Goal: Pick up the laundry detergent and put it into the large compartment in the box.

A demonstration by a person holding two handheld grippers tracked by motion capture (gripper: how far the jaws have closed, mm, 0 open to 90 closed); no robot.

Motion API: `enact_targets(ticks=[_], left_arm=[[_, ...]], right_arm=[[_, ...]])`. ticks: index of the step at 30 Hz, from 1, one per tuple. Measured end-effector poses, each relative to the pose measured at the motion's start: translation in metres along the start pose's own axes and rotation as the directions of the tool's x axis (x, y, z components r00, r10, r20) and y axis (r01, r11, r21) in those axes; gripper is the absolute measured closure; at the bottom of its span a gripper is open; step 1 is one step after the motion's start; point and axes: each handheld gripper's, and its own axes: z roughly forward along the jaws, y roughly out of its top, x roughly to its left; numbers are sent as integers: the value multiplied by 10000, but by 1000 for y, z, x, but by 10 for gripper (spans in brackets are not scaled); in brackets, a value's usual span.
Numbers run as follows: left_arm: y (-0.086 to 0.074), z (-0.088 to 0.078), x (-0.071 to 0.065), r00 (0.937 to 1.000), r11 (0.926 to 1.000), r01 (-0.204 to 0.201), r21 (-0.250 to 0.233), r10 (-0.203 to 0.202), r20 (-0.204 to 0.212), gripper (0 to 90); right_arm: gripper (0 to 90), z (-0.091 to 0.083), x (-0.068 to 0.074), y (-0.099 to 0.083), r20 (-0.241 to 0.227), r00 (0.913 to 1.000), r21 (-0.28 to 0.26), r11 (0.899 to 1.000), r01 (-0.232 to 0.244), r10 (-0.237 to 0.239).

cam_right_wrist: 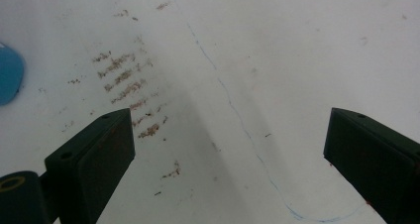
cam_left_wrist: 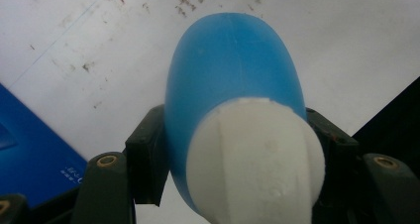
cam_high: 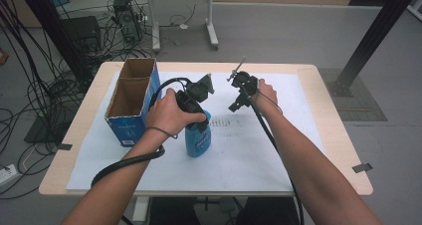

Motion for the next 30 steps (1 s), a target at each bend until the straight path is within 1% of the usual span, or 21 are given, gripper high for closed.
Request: enact_targets(ticks=[6,12,20,24,27,29,30], left_arm=[[0,0,0,10000,10000,-12,-32,11,-8,375],[-1,0,-1,10000,9999,-58,-89,58,-70,375],[0,-1,-2,9999,10000,-26,18,27,-148,377],[0,-1,-4,9999,10000,4,-62,-5,-172,378],[1,-4,-3,9998,9999,10,-134,-12,-181,378],[2,-8,-2,9998,9998,45,-203,-49,-183,378],[2,-11,-2,9998,9995,112,-312,-117,-174,378]], right_arm=[[50,0,0,1,25,10000,4,10000,73,-73],[50,-1,-1,0,45,10000,12,10000,47,-47],[51,-2,-1,0,107,9999,40,10000,57,-58],[51,-4,-3,-1,155,9999,57,10000,59,-60],[51,-4,-3,-1,189,9998,46,10000,30,-31],[51,-4,-4,-1,174,9998,60,10000,30,-31],[51,-4,-4,-2,195,9998,50,10000,30,-31]])
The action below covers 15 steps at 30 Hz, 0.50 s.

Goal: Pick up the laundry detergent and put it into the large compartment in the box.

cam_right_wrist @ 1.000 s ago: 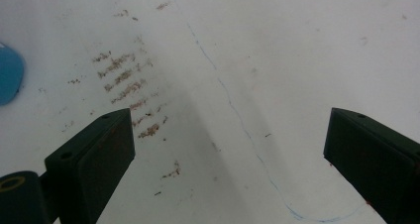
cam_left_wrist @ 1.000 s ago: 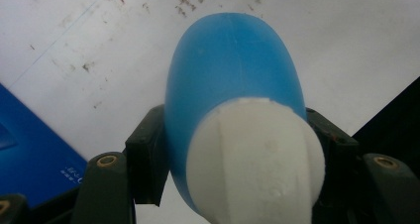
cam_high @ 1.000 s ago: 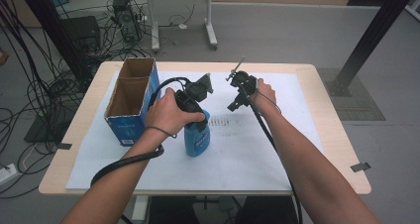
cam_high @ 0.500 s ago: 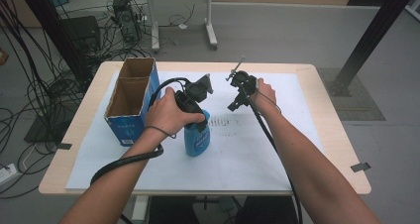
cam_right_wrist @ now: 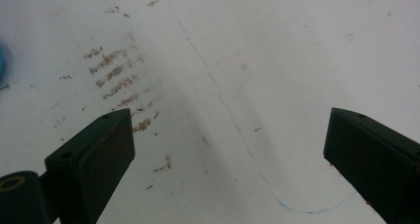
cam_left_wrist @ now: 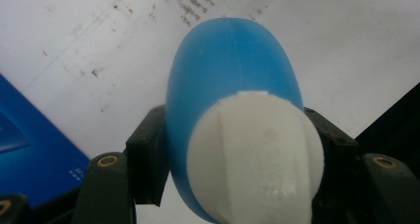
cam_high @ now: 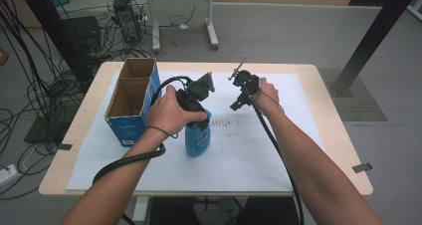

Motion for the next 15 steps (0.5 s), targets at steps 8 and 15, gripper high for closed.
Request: enact_targets(ticks=[8,15], left_arm=[[3,-21,-1,9998,9998,-100,-162,98,-169,378],[10,-47,-4,9998,9991,-128,-394,122,-168,378]], right_arm=[[51,-1,2,1,-3,10000,-29,10000,16,-16],[52,-3,4,2,19,9999,-102,9999,104,-104]])
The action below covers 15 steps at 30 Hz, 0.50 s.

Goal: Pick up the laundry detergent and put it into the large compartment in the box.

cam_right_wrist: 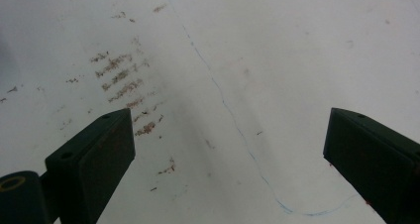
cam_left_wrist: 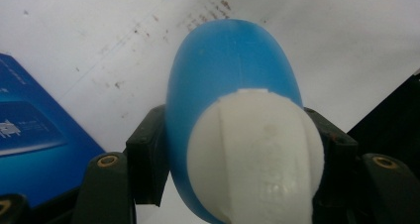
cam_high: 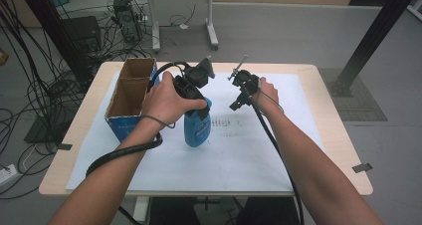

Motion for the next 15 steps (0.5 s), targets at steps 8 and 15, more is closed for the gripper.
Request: enact_targets(ticks=[8,15], left_arm=[[11,-37,-8,9999,9994,-103,-340,99,-123,378],[21,-64,-13,9997,9987,-151,-480,142,-174,378]], right_arm=[[52,-3,1,-1,2,10000,-41,10000,-68,68],[52,-5,2,-1,17,10000,-96,9999,-68,68]])
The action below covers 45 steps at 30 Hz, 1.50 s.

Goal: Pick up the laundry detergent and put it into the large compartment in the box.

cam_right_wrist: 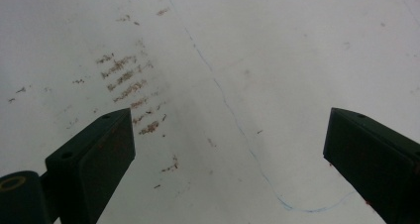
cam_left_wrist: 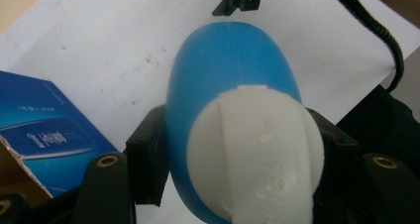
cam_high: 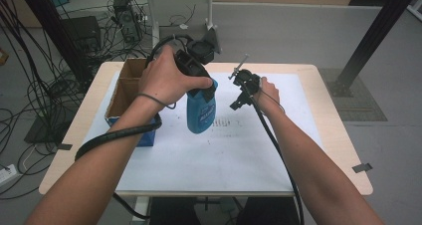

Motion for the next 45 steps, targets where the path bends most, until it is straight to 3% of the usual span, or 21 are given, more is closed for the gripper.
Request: enact_targets(ticks=[25,38,45], left_arm=[[35,-85,-1,9993,9976,328,-605,-339,-171,377],[40,-95,1,9975,9949,700,-723,-702,-1,377],[41,-98,15,9935,9914,1099,-716,-1118,-226,378]], right_arm=[[53,1,2,1,-14,10000,18,10000,-45,45],[53,-4,1,1,90,10000,-49,10000,10,-10],[53,-4,0,-1,42,10000,-99,9999,-25,25]])
